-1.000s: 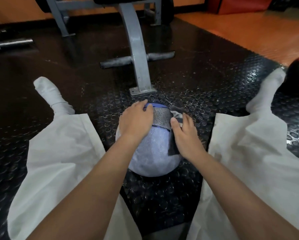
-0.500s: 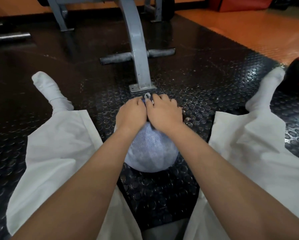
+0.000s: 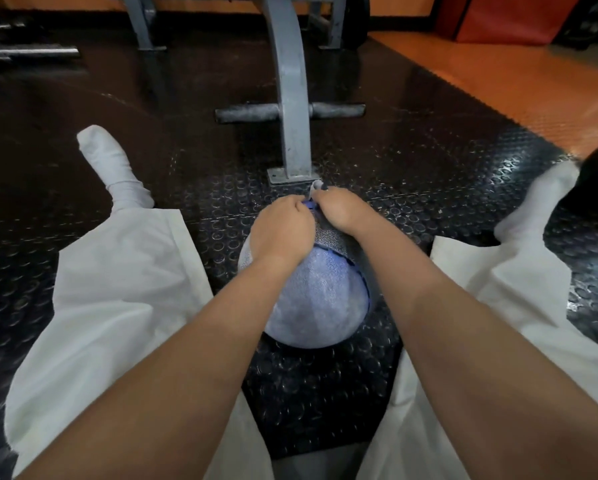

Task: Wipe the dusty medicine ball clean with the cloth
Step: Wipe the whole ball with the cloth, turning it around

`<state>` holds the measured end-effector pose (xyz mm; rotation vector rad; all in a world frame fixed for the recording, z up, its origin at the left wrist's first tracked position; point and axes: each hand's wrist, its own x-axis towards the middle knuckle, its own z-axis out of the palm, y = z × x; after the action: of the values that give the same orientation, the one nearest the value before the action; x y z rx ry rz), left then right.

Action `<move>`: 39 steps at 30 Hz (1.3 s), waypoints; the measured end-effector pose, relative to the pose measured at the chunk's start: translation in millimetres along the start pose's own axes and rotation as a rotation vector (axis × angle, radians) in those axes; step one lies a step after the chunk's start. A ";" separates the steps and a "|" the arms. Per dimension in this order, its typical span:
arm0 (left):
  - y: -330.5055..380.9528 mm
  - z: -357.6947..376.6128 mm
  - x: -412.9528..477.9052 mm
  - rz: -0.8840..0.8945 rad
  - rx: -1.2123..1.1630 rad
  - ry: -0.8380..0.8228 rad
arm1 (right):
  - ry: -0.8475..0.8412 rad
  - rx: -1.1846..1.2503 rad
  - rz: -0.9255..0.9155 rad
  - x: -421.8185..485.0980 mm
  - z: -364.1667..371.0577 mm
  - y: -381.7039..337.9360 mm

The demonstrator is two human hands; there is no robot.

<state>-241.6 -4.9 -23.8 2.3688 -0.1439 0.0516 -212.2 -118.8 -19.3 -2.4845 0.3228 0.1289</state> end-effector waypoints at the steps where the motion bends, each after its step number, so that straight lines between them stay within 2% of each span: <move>1: -2.3 -0.1 7.8 -0.008 0.026 -0.021 | 0.059 -0.048 0.010 -8.2 4.8 -0.4; 5: -9.2 -2.4 28.3 0.016 0.032 -0.093 | 0.403 -0.161 -0.103 -67.1 28.5 -1.1; 7: -9.1 -5.1 24.7 0.036 -0.003 -0.116 | 0.457 -0.170 -0.185 -82.1 33.1 4.0; 9: -7.9 -6.6 11.6 0.066 -0.061 -0.104 | 0.419 -0.111 -0.226 -77.5 27.3 16.7; 11: -7.6 -6.5 -6.2 0.086 -0.090 -0.064 | 0.340 0.083 -0.165 -68.6 18.3 32.7; 14: -8.4 -3.8 -27.5 0.119 -0.101 0.056 | 0.140 0.492 0.135 -57.0 2.6 47.8; 15: -7.6 -1.5 -31.8 0.116 -0.093 0.083 | 0.087 0.552 0.206 -53.1 -0.6 49.5; 17: -5.8 3.0 -36.6 0.099 -0.064 0.132 | 0.102 0.519 0.241 -49.7 -0.4 44.7; 19: -4.8 4.2 -33.7 0.073 -0.037 0.164 | 0.234 0.312 0.206 -50.3 9.4 32.9; 22: -4.7 0.7 -22.3 0.011 -0.040 0.141 | 0.387 -0.046 0.083 -69.3 25.9 3.1; 24: -6.4 -3.1 -17.3 -0.024 -0.065 0.108 | 0.403 -0.143 -0.035 -74.9 29.0 -4.6; 27: -6.6 -4.3 -18.7 0.010 -0.070 0.081 | 0.369 -0.020 -0.114 -68.4 22.1 15.4; 30: -3.8 -0.9 -22.6 0.060 -0.085 0.083 | 0.363 0.475 0.118 -60.6 23.0 52.4; 33: 1.5 4.8 -24.6 0.093 -0.056 0.082 | 0.229 0.848 0.370 -61.2 27.8 79.8; 36: 9.6 11.0 -27.9 0.096 -0.012 0.109 | 0.238 0.842 0.394 -61.0 19.6 80.8; 39: 13.2 13.1 -28.4 0.071 -0.006 0.150 | 0.293 0.556 0.302 -54.3 11.6 61.2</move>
<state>-271.5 -20.9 -26.4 2.3435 -0.1554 0.2613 -280.7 -148.6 -54.6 -1.8874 0.7473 -0.1826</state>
